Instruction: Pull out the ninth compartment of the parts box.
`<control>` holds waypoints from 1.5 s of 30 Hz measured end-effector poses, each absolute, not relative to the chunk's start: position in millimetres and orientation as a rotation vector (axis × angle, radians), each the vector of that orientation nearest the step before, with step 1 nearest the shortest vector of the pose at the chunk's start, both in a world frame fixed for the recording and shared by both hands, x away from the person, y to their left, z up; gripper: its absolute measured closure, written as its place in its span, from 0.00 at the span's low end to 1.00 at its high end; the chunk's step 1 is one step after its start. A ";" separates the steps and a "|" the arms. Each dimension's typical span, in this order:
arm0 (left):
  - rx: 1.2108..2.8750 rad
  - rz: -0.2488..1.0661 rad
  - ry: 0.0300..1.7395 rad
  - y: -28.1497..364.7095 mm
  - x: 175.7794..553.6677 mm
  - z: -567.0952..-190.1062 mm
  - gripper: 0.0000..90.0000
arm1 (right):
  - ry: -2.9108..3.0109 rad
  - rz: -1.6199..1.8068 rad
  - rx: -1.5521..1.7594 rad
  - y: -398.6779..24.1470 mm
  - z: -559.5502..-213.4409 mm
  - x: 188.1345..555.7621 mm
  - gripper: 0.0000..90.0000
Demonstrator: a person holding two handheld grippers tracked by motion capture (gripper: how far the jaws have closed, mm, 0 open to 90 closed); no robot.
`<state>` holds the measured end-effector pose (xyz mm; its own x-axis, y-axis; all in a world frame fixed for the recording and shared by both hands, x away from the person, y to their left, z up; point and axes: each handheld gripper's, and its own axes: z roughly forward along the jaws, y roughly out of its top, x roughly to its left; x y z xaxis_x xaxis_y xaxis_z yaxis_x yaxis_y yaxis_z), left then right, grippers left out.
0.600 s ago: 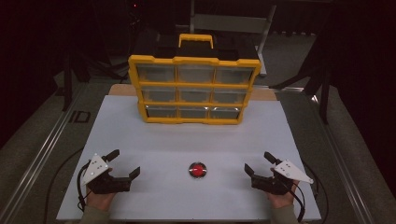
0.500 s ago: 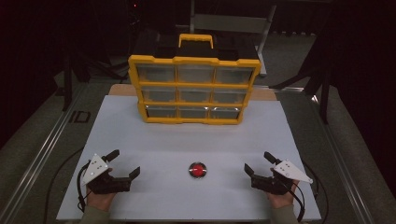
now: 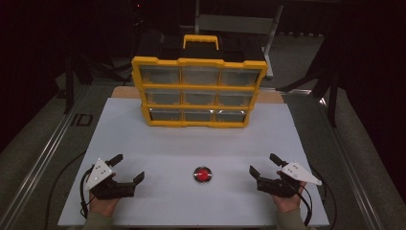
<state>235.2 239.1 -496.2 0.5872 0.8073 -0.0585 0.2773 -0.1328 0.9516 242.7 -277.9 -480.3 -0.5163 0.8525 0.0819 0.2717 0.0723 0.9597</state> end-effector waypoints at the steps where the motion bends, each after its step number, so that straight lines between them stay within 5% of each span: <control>1: 1.690 0.589 0.909 239.3 235.1 -496.4 0.00 | 1.842 1.459 1.108 -276.3 -478.4 243.0 0.08; 45: 1.688 0.597 0.920 240.0 234.4 -498.2 0.00 | 1.945 1.352 1.056 -227.5 -430.0 293.1 0.09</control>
